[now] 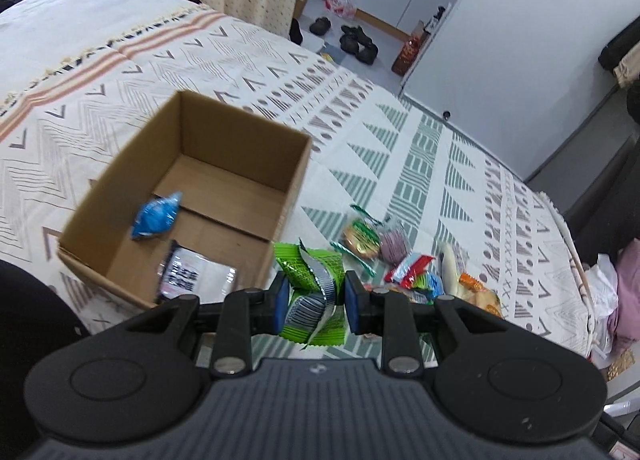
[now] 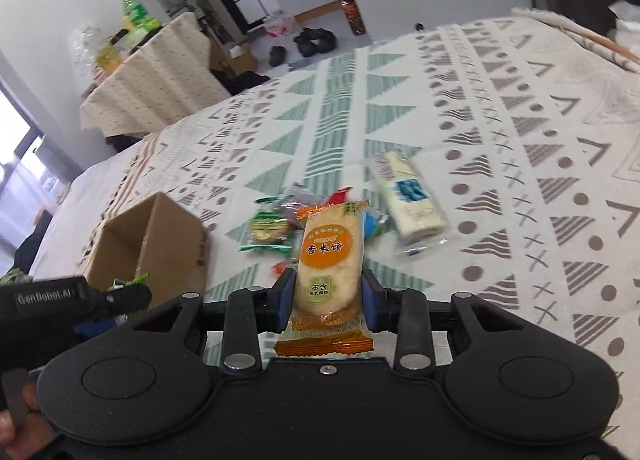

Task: Organize snacks
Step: 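Carry the green packet and orange rice cracker into the box with both grippers, then release both snacks into the box and move the left gripper back to the pile, then grasp the red candy bar with left gripper while right grasps the white blueberry cake packet, then carry the red candy bar and white cake packet over the box with both grippers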

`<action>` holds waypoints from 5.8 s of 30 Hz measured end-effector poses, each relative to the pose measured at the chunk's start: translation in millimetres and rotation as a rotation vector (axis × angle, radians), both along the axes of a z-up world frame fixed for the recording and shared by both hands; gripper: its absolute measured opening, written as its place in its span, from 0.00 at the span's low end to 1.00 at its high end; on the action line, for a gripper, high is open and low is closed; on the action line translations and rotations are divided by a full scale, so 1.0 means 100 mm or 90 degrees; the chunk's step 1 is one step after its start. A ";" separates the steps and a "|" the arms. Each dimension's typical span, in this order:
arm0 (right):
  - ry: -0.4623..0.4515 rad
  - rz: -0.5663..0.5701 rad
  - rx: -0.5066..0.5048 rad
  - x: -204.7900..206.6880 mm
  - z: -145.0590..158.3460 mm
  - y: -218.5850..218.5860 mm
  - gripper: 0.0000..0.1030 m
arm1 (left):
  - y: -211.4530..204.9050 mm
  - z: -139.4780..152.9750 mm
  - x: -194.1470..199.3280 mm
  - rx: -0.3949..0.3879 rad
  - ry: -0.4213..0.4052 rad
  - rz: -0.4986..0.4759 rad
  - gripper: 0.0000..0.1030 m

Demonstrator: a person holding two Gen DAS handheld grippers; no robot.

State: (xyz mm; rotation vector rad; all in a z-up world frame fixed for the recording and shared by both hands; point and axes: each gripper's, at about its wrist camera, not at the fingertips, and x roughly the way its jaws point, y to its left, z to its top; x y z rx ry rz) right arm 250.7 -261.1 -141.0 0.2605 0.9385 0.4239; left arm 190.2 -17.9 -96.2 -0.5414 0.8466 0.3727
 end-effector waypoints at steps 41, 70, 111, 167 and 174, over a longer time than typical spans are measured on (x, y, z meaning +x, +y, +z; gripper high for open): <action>-0.065 0.157 0.116 -0.44 0.12 1.41 0.33 | 1.39 -0.11 -0.38 -0.052 0.013 0.121 0.36; -0.087 0.054 0.069 -0.34 0.47 0.73 0.66 | 0.82 0.30 -0.48 0.030 0.005 0.061 0.88; -0.027 -0.088 0.158 0.15 0.23 -0.94 0.75 | -0.58 -0.17 0.41 0.004 0.020 -0.056 0.63; 0.063 0.013 -0.027 0.92 -0.61 -0.28 0.33 | -0.36 -0.77 0.85 -0.045 0.095 -0.012 0.17; 0.034 -0.001 0.042 0.81 -0.36 -0.42 0.32 | -0.31 -0.48 0.64 -0.028 0.058 0.006 0.17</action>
